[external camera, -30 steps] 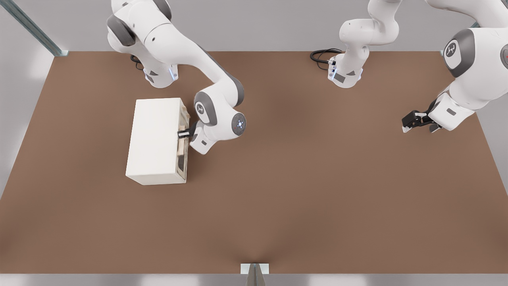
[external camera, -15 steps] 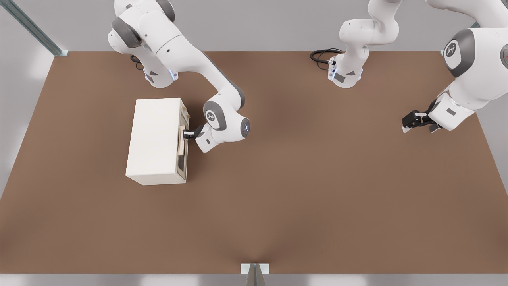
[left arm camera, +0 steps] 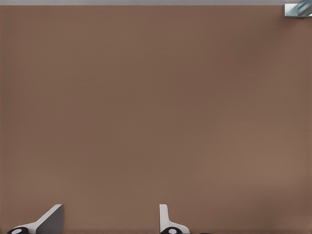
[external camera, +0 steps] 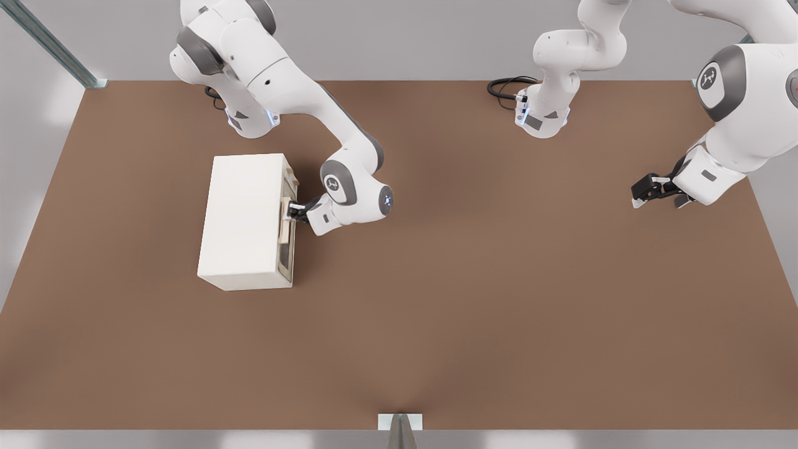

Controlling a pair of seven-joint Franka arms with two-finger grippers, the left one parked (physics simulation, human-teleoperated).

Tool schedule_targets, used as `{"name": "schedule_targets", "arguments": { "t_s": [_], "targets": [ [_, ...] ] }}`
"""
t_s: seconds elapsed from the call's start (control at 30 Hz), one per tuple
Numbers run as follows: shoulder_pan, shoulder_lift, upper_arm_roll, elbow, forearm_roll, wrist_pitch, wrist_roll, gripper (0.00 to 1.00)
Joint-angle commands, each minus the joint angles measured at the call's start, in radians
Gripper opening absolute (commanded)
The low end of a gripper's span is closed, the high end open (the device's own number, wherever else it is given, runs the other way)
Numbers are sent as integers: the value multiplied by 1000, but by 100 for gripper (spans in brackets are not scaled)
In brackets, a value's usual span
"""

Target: Keep left arm still and open the oven door with right arm

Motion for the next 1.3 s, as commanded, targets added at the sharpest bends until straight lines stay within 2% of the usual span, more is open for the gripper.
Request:
{"name": "schedule_targets", "arguments": {
  "t_s": [0.0,0.17,0.33,1.0,1.13,1.27],
  "targets": [
    [11,-1,0,3,0,13,145,0],
    [16,2,0,3,0,27,139,0],
    [16,-13,0,3,-50,-17,24,0],
    [16,9,-11,-19,-51,4,33,0],
    [45,9,-9,13,-46,12,39,0],
    [49,7,23,107,-37,47,18,0]
  ]
}}
